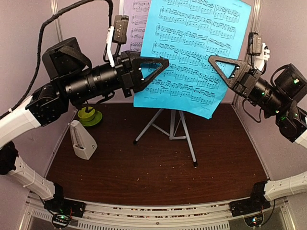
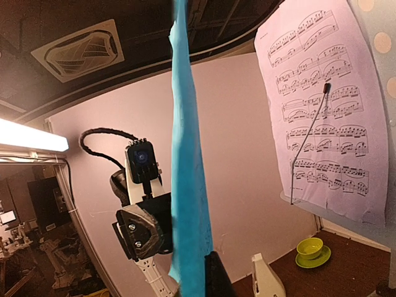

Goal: Set up the instrument practice props

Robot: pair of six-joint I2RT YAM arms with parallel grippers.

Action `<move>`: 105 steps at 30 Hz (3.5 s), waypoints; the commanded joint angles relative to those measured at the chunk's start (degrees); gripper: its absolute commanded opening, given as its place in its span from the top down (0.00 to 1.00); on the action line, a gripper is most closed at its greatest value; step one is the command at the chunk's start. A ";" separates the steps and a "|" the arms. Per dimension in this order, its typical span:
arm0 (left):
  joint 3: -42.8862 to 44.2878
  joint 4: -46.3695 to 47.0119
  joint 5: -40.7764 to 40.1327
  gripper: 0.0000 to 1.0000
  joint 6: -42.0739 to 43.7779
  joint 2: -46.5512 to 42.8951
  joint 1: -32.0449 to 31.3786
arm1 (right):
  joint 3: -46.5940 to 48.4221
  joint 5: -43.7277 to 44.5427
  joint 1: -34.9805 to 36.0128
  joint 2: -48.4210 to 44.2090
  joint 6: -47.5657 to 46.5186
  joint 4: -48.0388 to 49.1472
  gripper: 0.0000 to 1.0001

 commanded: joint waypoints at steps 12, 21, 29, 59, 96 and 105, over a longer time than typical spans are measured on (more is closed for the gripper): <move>14.38 -10.98 10.46 0.49 -2.27 5.66 3.30 | 0.75 -6.64 -5.11 -3.11 -0.57 -6.66 0.98; 23.23 -13.73 12.64 0.73 -3.93 11.86 3.32 | 0.74 -7.98 -5.24 -3.11 -0.16 -5.53 0.97; 25.86 -11.97 3.28 1.00 -4.42 13.17 3.40 | 2.83 5.74 -6.68 -4.81 -1.05 -11.89 0.60; 44.58 -15.07 -6.54 1.00 -10.69 22.75 10.52 | 30.67 22.48 -8.60 12.27 -10.49 -29.93 0.61; 49.35 -12.83 -8.36 1.00 -8.40 26.91 11.97 | 50.94 39.38 -10.22 24.70 -8.61 -39.13 0.54; 49.56 -12.22 -8.03 1.00 -8.36 27.32 12.10 | 45.42 38.76 -10.95 23.99 -6.16 -40.94 0.54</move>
